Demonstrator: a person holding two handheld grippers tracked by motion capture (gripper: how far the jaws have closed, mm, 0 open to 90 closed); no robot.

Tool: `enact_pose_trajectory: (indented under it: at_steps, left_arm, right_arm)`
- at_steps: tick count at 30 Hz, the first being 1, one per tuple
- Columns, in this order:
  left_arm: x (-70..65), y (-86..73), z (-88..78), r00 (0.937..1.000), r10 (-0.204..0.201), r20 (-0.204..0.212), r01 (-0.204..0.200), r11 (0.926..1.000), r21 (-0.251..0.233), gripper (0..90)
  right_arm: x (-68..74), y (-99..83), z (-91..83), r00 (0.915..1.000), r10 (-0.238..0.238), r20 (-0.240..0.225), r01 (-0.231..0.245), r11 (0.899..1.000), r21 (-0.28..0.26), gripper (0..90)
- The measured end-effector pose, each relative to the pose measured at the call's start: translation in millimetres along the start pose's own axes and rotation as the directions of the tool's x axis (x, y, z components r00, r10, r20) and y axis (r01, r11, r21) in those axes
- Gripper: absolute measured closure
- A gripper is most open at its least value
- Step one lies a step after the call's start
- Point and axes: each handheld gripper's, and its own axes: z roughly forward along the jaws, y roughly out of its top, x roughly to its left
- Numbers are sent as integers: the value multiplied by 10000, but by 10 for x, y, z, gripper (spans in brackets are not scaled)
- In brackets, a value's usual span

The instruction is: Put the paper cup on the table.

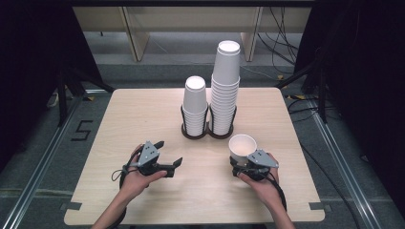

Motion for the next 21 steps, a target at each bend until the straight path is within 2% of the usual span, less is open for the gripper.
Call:
enact_pose_trajectory:
  at_steps: [4, 6, 9, 11, 12, 14, 15, 17, 18, 19, 20, 21]
  left_arm:
    - [8, -18, 13, 10000, -17, 36, 17, 10000, -52, 64]
    - [8, -18, 12, 10000, -15, 36, 15, 10000, -46, 64]
    - [6, -17, 12, 10000, -5, 41, 5, 10000, -37, 64]
    - [5, -16, 13, 10000, 4, 61, -4, 10000, -42, 63]
    - [5, -16, 13, 10000, 6, 58, -6, 10000, -42, 63]
    - [3, -14, 2, 10000, 16, 4, -16, 10000, 56, 64]
    - [4, -15, 1, 10000, 22, -2, -22, 10000, 57, 63]
    - [9, -20, 10, 10000, -6, 41, 7, 10000, -45, 64]
    - [9, -20, 9, 10000, -1, 34, 1, 10000, -33, 64]
    - [9, -20, 10, 10000, -5, 36, 6, 10000, -42, 63]
    - [9, -20, 11, 10000, -5, 40, 5, 10000, -38, 63]
    - [8, -20, 10, 10000, 6, 39, -6, 10000, -27, 64]
  right_arm:
    - [4, -9, 2, 10000, -71, -12, 71, 10000, 39, 99]
    - [-2, 0, -15, 10000, -74, -16, 74, 9996, 256, 45]
    - [2, 5, -6, 10000, -62, -71, 63, 9998, 176, 5]
    - [6, 13, -14, 9999, 19, -155, -15, 9997, 223, 4]
    - [5, 17, -26, 10000, 21, -33, -20, 9995, 300, 4]
    - [-6, 15, -32, 10000, -60, -53, 61, 9995, 317, 4]
    - [-21, 14, -41, 9996, -289, 78, 287, 9993, 251, 4]
    - [-6, 5, -57, 9999, -126, -33, 127, 9989, 452, 4]
    - [-11, -2, -55, 9998, -164, -114, 168, 9992, 375, 4]
    - [-17, -1, -64, 9994, -331, 42, 329, 9989, 340, 4]
    - [-11, 2, -81, 9998, -189, -47, 191, 9988, 461, 4]
    - [-19, -2, -85, 9995, -329, -36, 331, 9986, 413, 4]
